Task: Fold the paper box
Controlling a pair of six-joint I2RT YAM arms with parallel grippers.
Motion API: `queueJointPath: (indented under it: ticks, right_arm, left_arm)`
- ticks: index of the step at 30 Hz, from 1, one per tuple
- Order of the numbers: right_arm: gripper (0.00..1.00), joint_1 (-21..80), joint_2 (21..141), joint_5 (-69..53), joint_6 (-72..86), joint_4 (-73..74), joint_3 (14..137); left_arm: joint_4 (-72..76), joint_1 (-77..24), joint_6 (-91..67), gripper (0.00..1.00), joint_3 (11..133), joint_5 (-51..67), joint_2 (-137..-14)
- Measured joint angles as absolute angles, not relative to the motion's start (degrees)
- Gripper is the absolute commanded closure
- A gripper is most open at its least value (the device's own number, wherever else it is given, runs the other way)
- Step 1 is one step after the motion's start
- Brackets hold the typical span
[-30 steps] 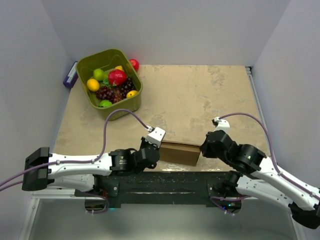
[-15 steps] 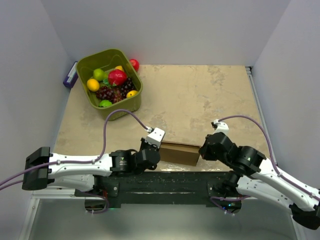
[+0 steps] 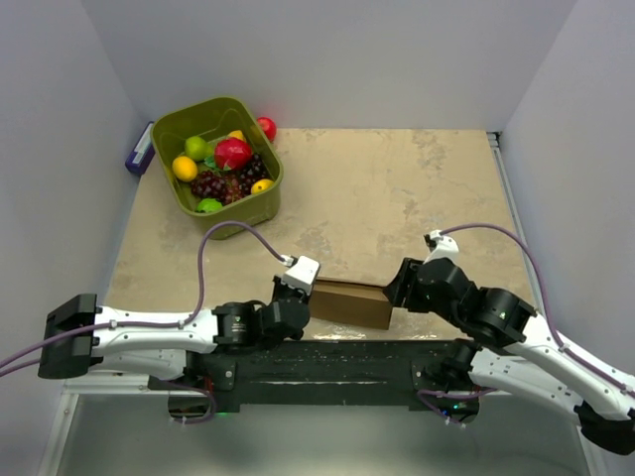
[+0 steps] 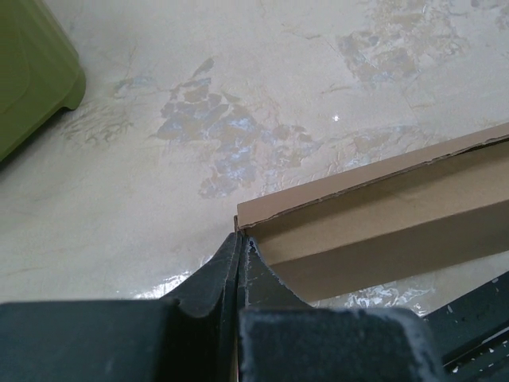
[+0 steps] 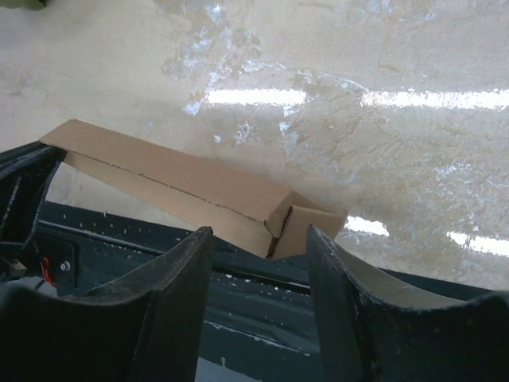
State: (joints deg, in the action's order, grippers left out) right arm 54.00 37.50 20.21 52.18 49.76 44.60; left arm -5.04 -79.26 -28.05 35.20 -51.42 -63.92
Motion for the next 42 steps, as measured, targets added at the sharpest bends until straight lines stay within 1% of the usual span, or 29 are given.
queueJointPath:
  ticks: [5, 11, 14, 15, 18, 22, 24, 26, 27, 28, 32, 36, 42]
  right_arm:
    - [0.45, 54.00, 38.94, 22.09, 50.54, 46.94, 45.87]
    - [0.54, 54.00, 41.21, 23.77, 48.95, 44.45, 46.76]
    - [0.54, 54.00, 41.01, 24.53, 48.49, 44.58, 46.78]
    - [0.52, 54.00, 40.80, 24.53, 48.38, 44.75, 46.78]
    - [0.48, 54.00, 39.68, 23.90, 48.29, 45.45, 46.76]
    - [0.41, 54.00, 37.39, 19.68, 48.12, 45.01, 46.11]
    - [0.41, 54.00, 36.32, 17.80, 47.70, 44.23, 45.15]
    - [0.34, 54.00, 35.53, 15.25, 46.68, 42.78, 43.88]
    - [0.34, 54.02, 35.48, 14.22, 46.00, 41.93, 43.33]
    - [0.32, 54.04, 35.66, 13.37, 45.28, 41.12, 42.96]
    - [0.31, 55.51, 36.80, 12.47, 41.98, 38.22, 42.65]
    - [0.30, 60.42, 38.96, 15.49, 38.70, 35.20, 42.83]
    - [0.28, 79.50, 50.96, 30.48, 37.06, 34.24, 45.95]
  left_arm:
    - [-3.36, -79.13, -23.59, 1.00, 33.85, -51.83, -62.72]
    - [-1.39, -79.02, -19.29, 1.00, 33.82, -51.40, -62.54]
    - [-1.17, -78.87, -18.81, 1.00, 33.85, -51.07, -62.57]
    - [-1.17, -78.87, -18.79, 1.00, 33.82, -51.00, -62.57]
    - [-1.02, -78.87, -18.79, 1.00, 33.82, -50.89, -62.81]
    - [-0.49, -78.87, -18.57, 1.00, 33.82, -50.41, -63.11]
    - [-0.32, -78.87, -18.52, 1.00, 33.82, -50.04, -63.20]
    - [0.01, -78.87, -18.50, 1.00, 33.82, -49.69, -63.40]
    - [0.14, -78.87, -18.50, 1.00, 33.80, -49.60, -63.51]
    - [0.36, -78.87, -18.50, 1.00, 33.74, -49.45, -63.64]
    - [1.19, -78.87, -18.50, 1.00, 33.30, -49.04, -64.16]
    - [2.35, -78.81, -18.52, 1.00, 33.06, -48.29, -64.34]
    - [3.40, -78.81, -18.52, 1.00, 32.99, -47.11, -64.64]
